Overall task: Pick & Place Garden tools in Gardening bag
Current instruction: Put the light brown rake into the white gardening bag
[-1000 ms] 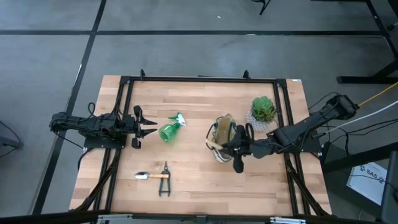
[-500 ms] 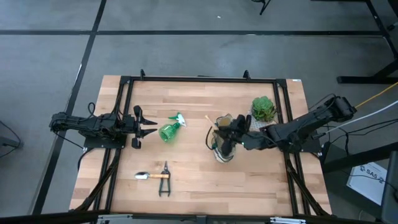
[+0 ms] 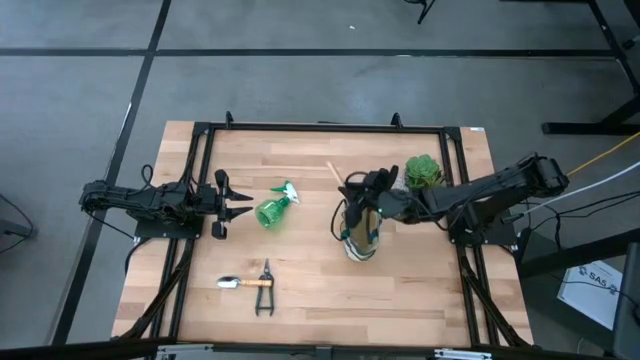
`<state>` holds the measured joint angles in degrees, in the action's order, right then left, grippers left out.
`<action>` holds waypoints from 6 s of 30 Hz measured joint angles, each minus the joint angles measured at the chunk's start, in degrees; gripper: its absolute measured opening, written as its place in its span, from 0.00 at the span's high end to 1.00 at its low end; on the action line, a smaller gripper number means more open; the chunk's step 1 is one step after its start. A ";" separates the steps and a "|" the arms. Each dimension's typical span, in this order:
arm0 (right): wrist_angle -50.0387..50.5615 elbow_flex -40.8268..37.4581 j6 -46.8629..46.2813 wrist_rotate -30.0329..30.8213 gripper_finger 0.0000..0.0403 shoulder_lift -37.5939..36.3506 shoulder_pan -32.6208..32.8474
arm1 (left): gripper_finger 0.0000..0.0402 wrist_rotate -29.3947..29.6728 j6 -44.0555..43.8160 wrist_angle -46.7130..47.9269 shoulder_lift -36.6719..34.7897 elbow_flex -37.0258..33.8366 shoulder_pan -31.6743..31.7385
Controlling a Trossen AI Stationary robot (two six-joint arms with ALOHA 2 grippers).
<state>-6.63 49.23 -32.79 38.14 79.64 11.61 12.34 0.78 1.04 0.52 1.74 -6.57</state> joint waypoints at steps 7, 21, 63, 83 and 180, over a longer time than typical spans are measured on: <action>-0.23 2.13 3.49 -4.09 0.82 -0.02 -1.02 | 0.71 0.00 -0.01 0.02 0.01 0.00 -0.01; 0.19 2.15 2.16 -8.93 0.82 -0.02 0.08 | 0.71 0.00 -0.02 0.01 0.02 0.00 -0.02; 12.33 2.15 -7.37 -12.89 0.82 -0.02 14.97 | 0.71 0.00 0.00 0.00 0.02 0.00 -0.02; 17.73 2.15 -11.13 -14.51 0.82 -0.02 14.21 | 0.71 0.00 -0.02 0.01 0.02 0.00 -0.02; 27.59 2.15 -30.59 6.03 0.66 -0.17 13.96 | 0.71 0.00 0.00 0.02 0.02 0.00 0.00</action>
<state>20.96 51.37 -63.38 44.18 79.46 25.57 12.34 0.77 1.06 0.54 1.74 -6.57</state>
